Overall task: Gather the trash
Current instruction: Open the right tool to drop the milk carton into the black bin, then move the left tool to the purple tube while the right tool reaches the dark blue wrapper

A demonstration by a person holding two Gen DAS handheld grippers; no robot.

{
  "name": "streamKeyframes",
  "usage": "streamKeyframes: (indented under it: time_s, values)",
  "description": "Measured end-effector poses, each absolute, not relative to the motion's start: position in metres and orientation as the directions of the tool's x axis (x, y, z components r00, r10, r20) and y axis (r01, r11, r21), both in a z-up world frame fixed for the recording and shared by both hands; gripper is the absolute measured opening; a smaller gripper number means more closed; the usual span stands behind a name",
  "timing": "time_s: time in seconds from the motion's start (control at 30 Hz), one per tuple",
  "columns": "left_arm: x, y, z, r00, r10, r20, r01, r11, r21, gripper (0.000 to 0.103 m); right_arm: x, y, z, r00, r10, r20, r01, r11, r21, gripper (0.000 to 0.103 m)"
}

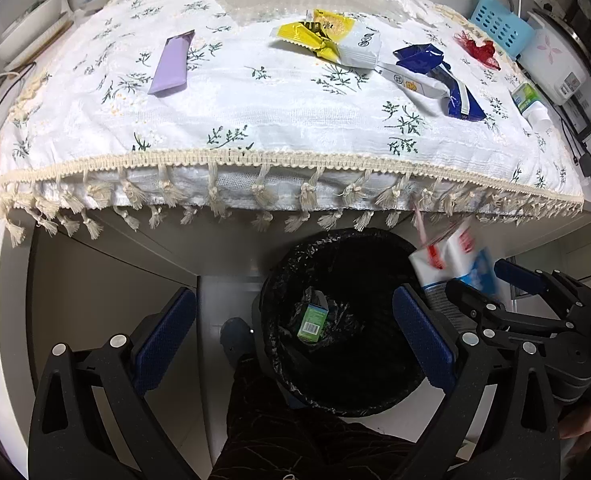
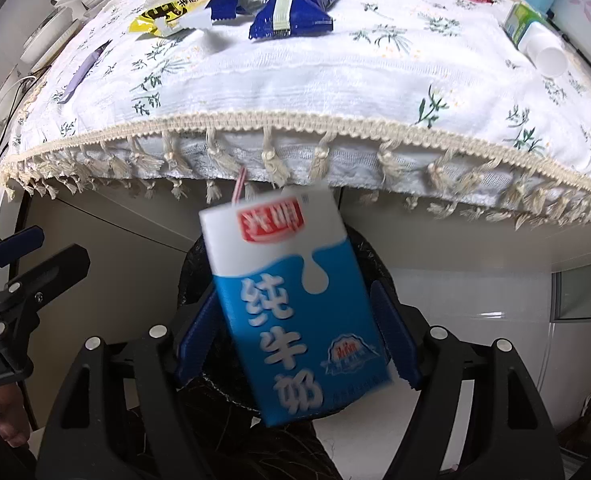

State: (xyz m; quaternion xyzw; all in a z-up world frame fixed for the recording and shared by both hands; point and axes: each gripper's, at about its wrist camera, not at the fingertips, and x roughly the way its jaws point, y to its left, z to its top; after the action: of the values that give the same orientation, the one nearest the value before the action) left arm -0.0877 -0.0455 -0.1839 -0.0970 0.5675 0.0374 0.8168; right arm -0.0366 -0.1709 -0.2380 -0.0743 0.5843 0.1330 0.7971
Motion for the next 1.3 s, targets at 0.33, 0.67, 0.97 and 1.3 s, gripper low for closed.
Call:
streamKeyframes:
  time_s: [0.33,0.67,0.97,1.3]
  values:
    - [-0.082,-0.043,-0.167,0.379,-0.062,-0.923,-0.157,0.979,-0.13,0.097,-0.031,-0.166,-0.207,0.36,0.088,-0.929,-0.304,0.952,-0.028,0.088]
    - [-0.077,-0.037,-0.129,0.423,-0.069,-0.904,-0.166,0.974,-0.152,0.097,-0.041,-0.2,-0.16,0.435,0.11,-0.894,-0.319,0.947,-0.038,0.092]
    - [-0.072,-0.034,-0.096,0.452,-0.076,-0.889,-0.156,0.974,-0.162,0.097,-0.042,-0.21,-0.115,0.501,0.128,-0.856,-0.32,0.946,-0.045,0.092]
    - [-0.058,-0.025,-0.071,0.478,-0.062,-0.876,-0.149,0.977,-0.151,0.096,-0.028,-0.211,-0.09,0.54,0.135,-0.831,-0.3,0.953,-0.04,0.092]
